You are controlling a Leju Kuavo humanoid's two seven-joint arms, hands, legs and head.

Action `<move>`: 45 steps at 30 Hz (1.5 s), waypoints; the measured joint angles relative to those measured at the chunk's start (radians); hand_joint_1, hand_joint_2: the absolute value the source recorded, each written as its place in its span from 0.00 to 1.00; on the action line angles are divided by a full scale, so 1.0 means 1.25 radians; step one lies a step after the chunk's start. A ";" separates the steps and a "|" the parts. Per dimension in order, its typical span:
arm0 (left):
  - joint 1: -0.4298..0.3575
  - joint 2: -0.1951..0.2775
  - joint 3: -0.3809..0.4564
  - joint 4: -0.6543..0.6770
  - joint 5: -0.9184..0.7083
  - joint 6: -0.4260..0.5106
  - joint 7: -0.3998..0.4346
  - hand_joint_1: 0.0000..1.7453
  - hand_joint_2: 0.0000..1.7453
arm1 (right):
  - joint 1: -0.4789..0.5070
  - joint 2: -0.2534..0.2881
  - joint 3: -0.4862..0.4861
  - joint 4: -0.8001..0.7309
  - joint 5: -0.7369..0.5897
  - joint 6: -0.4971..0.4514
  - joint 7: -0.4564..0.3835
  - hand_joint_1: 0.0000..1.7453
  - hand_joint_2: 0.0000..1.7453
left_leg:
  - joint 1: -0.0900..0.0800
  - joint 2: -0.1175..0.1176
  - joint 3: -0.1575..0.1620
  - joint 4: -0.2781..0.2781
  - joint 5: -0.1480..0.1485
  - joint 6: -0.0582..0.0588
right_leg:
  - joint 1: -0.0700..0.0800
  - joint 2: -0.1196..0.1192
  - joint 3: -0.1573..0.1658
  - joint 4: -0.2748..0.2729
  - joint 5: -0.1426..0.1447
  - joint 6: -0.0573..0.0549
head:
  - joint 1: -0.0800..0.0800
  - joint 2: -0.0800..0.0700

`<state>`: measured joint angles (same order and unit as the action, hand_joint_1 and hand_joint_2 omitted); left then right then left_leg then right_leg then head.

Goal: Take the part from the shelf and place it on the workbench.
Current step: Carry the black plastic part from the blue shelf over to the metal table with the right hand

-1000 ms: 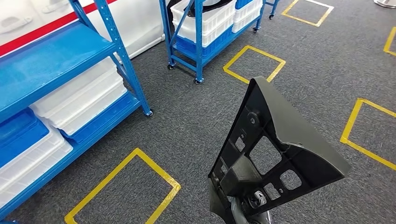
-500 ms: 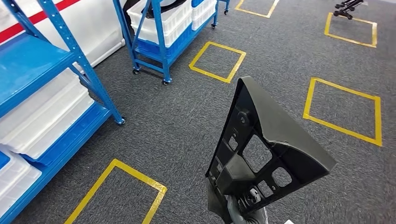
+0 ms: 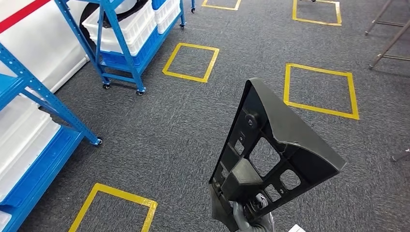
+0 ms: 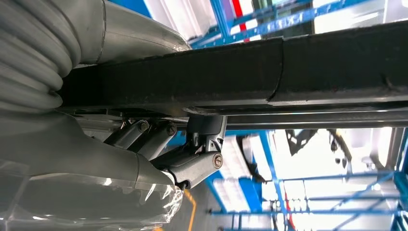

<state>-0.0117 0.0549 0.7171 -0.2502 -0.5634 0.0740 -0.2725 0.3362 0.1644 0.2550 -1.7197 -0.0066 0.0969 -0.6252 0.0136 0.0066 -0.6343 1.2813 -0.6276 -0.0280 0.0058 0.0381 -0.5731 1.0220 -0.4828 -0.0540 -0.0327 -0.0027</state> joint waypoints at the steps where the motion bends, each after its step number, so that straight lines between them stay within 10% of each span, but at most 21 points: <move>1: 0.000 0.000 0.001 0.000 0.000 0.000 0.000 0.00 1.00 | 0.000 -0.001 0.001 0.002 0.000 0.000 0.000 1.00 1.00 | 0.000 -0.004 0.011 -0.032 0.028 0.003 | 0.001 0.012 0.001 0.002 0.000 0.000 | 0.000 0.000; 5: 0.000 0.001 0.003 0.000 -0.001 0.000 0.000 0.00 1.00 | -0.002 -0.002 0.006 0.003 -0.001 0.000 0.000 1.00 1.00 | -0.001 -0.066 0.077 -0.204 0.107 0.013 | 0.000 0.055 -0.003 0.008 0.001 0.008 | 0.000 0.000; 8: -0.004 0.001 0.003 0.000 -0.001 0.000 0.000 0.00 1.00 | 0.000 -0.003 0.006 0.004 -0.001 0.000 0.000 1.00 1.00 | -0.002 -0.053 0.083 -0.219 0.109 0.023 | -0.005 0.073 -0.014 0.009 0.006 0.022 | 0.000 0.000; 12: -0.003 0.001 0.004 0.000 0.000 -0.001 0.000 0.00 1.00 | -0.005 -0.004 0.007 0.007 0.000 0.001 0.000 1.00 1.00 | -0.001 -0.010 0.085 -0.230 0.117 0.039 | -0.003 -0.009 -0.070 0.127 -0.069 0.036 | 0.000 0.000; 15: 0.000 0.001 0.005 0.000 0.000 -0.002 0.000 0.00 1.00 | -0.005 -0.007 0.008 0.012 -0.001 0.001 0.000 1.00 1.00 | -0.003 0.025 0.083 -0.230 0.115 0.040 | -0.010 -0.024 -0.109 0.215 -0.096 0.044 | 0.000 0.000; 18: -0.002 0.000 0.005 0.000 0.000 -0.002 0.000 0.00 1.00 | -0.006 -0.009 0.008 0.015 -0.001 0.001 0.000 1.00 1.00 | -0.004 0.054 0.087 -0.229 0.111 0.034 | -0.012 -0.055 -0.035 0.087 -0.031 0.044 | 0.000 0.000; 21: -0.002 0.000 0.005 0.000 0.000 -0.003 0.000 0.00 1.00 | -0.007 -0.009 0.010 0.015 -0.001 0.002 0.000 1.00 1.00 | -0.009 0.078 0.092 -0.226 0.105 0.022 | -0.002 -0.086 0.009 0.000 -0.013 0.035 | 0.000 0.000; 23: -0.006 0.000 0.006 0.000 0.000 -0.003 0.000 0.00 1.00 | -0.006 -0.010 0.011 0.015 -0.001 0.001 0.001 1.00 1.00 | -0.008 0.088 0.095 -0.225 0.101 0.014 | -0.002 -0.069 0.007 -0.004 -0.010 0.027 | 0.000 0.000; 25: -0.008 -0.001 0.006 0.000 0.000 -0.003 -0.001 0.00 1.00 | -0.006 -0.010 0.012 0.015 -0.001 0.000 0.001 1.00 1.00 | -0.004 0.061 0.088 -0.199 0.078 0.007 | -0.006 -0.053 0.009 -0.010 -0.005 0.017 | 0.000 0.000; 28: -0.001 0.000 0.009 0.000 0.000 -0.004 -0.001 0.00 1.00 | -0.009 -0.010 0.017 0.016 -0.002 0.000 0.001 1.00 1.00 | 0.000 0.008 0.027 -0.057 0.003 0.001 | -0.007 -0.026 0.009 -0.012 -0.003 0.009 | 0.000 0.000; 30: 0.003 0.000 0.010 0.000 -0.001 -0.004 -0.001 0.00 1.00 | -0.008 -0.010 0.018 0.018 -0.002 -0.001 0.001 1.00 1.00 | 0.000 0.001 -0.002 0.003 -0.007 -0.002 | -0.006 -0.004 0.009 -0.009 -0.003 0.008 | 0.000 0.000; 34: 0.003 0.001 0.010 0.000 -0.001 -0.004 -0.001 0.00 1.00 | -0.009 -0.010 0.019 0.020 -0.002 -0.004 0.001 1.00 1.00 | 0.009 -0.042 0.064 -0.155 0.086 -0.003 | -0.008 0.040 0.006 0.007 -0.008 0.017 | 0.000 0.000; 38: 0.002 0.001 0.011 0.000 -0.001 -0.004 0.000 0.00 1.00 | -0.008 -0.011 0.022 0.021 -0.003 -0.005 0.002 1.00 1.00 | 0.007 -0.052 0.083 -0.202 0.094 0.012 | -0.010 0.075 -0.009 0.012 -0.002 0.037 | 0.000 0.000; 42: 0.001 0.001 0.012 0.000 -0.001 -0.005 -0.002 0.00 1.00 | -0.009 -0.012 0.023 0.022 -0.002 -0.004 0.002 1.00 1.00 | 0.006 -0.011 0.083 -0.212 0.103 0.033 | -0.008 -0.002 -0.054 0.107 -0.063 0.049 | 0.000 0.000; 45: 0.006 0.001 0.015 0.000 -0.001 -0.005 -0.002 0.00 1.00 | -0.010 -0.014 0.024 0.024 -0.002 -0.004 0.002 1.00 1.00 | 0.000 0.024 0.081 -0.212 0.102 0.037 | -0.009 -0.024 -0.109 0.226 -0.109 0.052 | 0.000 0.000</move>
<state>-0.0049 0.0557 0.7364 -0.2502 -0.5650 0.0671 -0.2750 0.3242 0.1470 0.2853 -1.6896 -0.0095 0.0919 -0.6232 0.0141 0.0365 -0.5330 1.0168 -0.5007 0.0177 -0.0050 0.0087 -0.7098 1.3046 -0.6192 0.0113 -0.0325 -0.0027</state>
